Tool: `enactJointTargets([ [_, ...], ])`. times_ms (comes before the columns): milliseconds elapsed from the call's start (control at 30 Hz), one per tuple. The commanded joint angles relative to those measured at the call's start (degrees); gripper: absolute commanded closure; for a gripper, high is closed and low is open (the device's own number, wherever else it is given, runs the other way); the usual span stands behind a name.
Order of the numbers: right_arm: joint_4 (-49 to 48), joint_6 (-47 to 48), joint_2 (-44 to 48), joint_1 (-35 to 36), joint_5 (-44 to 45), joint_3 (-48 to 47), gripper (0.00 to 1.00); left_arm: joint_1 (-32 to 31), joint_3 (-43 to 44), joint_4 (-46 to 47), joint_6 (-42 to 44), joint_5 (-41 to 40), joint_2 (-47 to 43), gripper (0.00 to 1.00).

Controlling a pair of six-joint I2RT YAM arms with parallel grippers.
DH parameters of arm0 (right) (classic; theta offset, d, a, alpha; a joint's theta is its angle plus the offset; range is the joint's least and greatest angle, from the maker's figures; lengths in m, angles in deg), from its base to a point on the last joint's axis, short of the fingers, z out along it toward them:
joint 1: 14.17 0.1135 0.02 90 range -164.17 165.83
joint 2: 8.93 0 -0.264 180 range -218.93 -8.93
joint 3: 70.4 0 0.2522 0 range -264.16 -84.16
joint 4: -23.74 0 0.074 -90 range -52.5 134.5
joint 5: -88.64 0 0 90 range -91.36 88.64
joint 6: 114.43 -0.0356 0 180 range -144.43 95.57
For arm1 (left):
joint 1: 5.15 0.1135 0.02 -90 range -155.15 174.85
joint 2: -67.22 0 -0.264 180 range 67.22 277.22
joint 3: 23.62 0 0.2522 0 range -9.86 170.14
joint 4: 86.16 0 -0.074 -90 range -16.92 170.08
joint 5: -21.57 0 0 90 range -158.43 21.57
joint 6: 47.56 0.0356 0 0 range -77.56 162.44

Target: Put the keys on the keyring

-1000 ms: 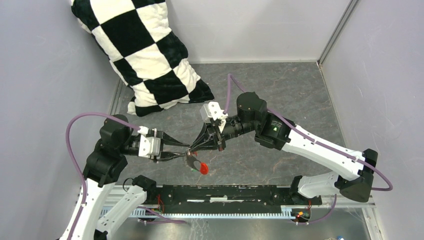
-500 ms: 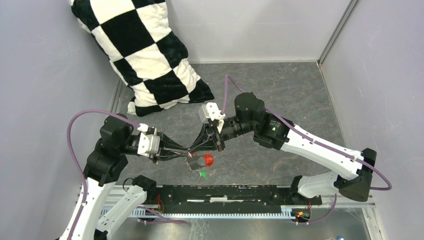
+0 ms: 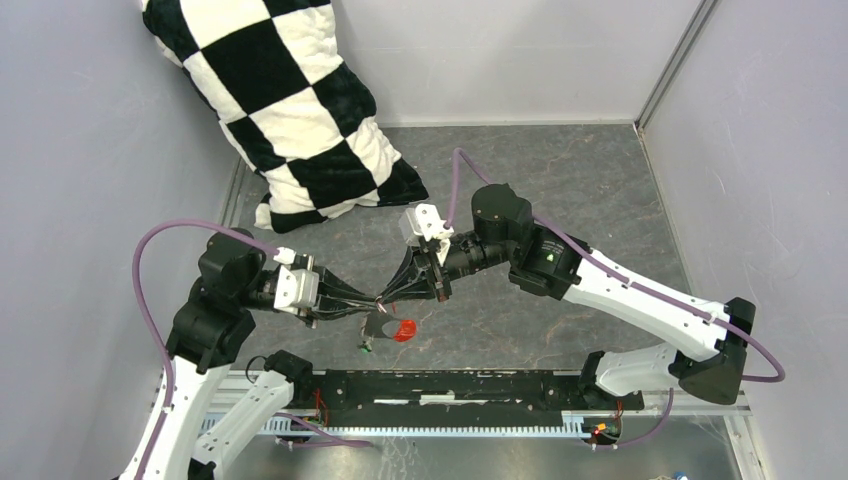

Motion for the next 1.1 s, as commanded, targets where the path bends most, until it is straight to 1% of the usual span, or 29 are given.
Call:
enactJointTargets([
  [0,-1.95,0.94,1.91,-0.78,2.3,-1.42,1.0,-0.06,0.37,1.29,-3.2,2.05,-0.66,0.8],
  [233,-3.06,0.59,2.25,-0.87,2.12,-0.91,1.0,-0.06,0.37,1.26,-3.28,2.31,-0.75,0.83],
  [433,-2.6,1.65,2.94,-1.03,2.18,-0.56,1.0,-0.06,0.62,1.25,-3.11,1.47,-0.75,0.98],
  [900,-3.21,3.42,6.82,-1.33,2.08,2.91,1.0,-0.09,1.88,1.25,-3.5,-0.04,0.26,0.98],
  [967,-3.38,3.77,7.02,-1.35,1.9,3.15,1.0,-0.08,1.59,4.2,-6.63,-1.18,0.15,0.98],
  [1067,-3.1,4.54,7.23,-1.34,1.73,3.23,1.0,-0.04,0.15,10.76,-13.51,-3.01,-0.77,0.98],
])
